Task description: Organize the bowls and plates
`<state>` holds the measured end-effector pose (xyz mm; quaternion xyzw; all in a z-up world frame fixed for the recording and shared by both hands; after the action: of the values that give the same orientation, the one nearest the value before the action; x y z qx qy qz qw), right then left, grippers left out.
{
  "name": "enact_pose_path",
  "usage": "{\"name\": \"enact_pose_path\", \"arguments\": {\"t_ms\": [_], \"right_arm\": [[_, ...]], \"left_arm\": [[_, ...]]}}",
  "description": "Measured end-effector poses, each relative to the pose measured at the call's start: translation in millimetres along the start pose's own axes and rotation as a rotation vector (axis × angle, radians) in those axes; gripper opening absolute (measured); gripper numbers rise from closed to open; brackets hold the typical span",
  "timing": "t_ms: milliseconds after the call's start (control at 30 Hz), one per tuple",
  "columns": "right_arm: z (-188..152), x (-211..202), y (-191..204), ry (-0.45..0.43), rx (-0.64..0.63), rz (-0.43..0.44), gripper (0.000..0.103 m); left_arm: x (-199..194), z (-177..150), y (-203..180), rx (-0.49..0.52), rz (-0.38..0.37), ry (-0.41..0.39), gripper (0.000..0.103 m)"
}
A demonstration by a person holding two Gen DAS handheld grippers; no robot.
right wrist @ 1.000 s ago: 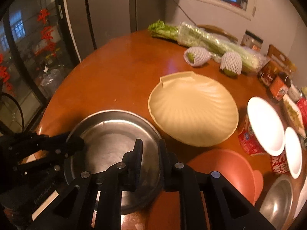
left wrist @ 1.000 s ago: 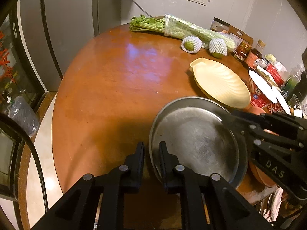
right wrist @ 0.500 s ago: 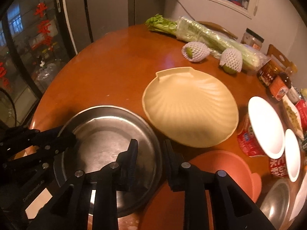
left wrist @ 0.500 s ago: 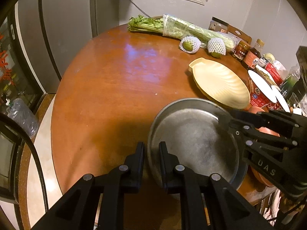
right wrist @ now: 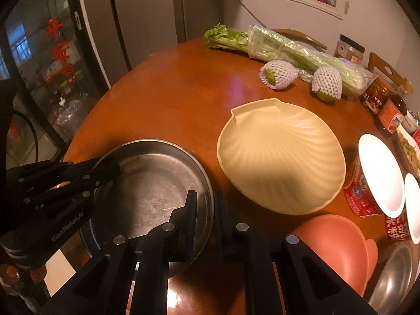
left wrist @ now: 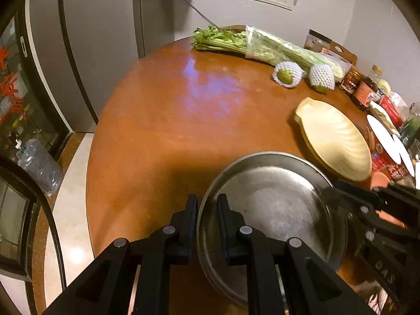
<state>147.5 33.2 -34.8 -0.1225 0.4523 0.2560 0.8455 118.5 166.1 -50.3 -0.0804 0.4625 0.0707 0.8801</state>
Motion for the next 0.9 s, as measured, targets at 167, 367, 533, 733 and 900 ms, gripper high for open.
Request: {"name": "enact_pose_path", "arguments": {"t_ms": [167,367,533,733,900], "right_arm": [[0.1,3.5,4.5,-0.001,0.007,0.005,0.014],[-1.1,3.8,3.8,-0.019,0.018,0.007,0.014],[-0.6,3.5,4.1,-0.022,0.017,0.013,0.015],[0.5,-4.9,2.3,-0.046,0.036,0.028,0.016],[-1.5,-22.1,-2.5,-0.087,0.048,0.013,0.022]], "left_arm": [[6.4,9.8,6.4,-0.005,-0.003,-0.004,0.016],[7.5,12.7,8.6,-0.018,-0.023,-0.009,0.017],[-0.3,15.2,8.0,-0.015,-0.037,-0.032,0.018],[-17.2,16.3,6.6,-0.013,-0.030,-0.065,0.042],[-35.6,16.0,1.4,-0.011,-0.028,-0.098,0.042]]}}
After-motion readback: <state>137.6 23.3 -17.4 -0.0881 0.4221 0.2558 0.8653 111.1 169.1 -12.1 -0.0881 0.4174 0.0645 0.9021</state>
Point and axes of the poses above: each gripper's, at about its wrist camera, not at the fingertips, and x roughly the way its jaws point, y to its left, z to its top, the point moved 2 cm from there along x, roughly the way its jaws point, and after that the axes turned 1 degree about -z, right-handed, at the moved point
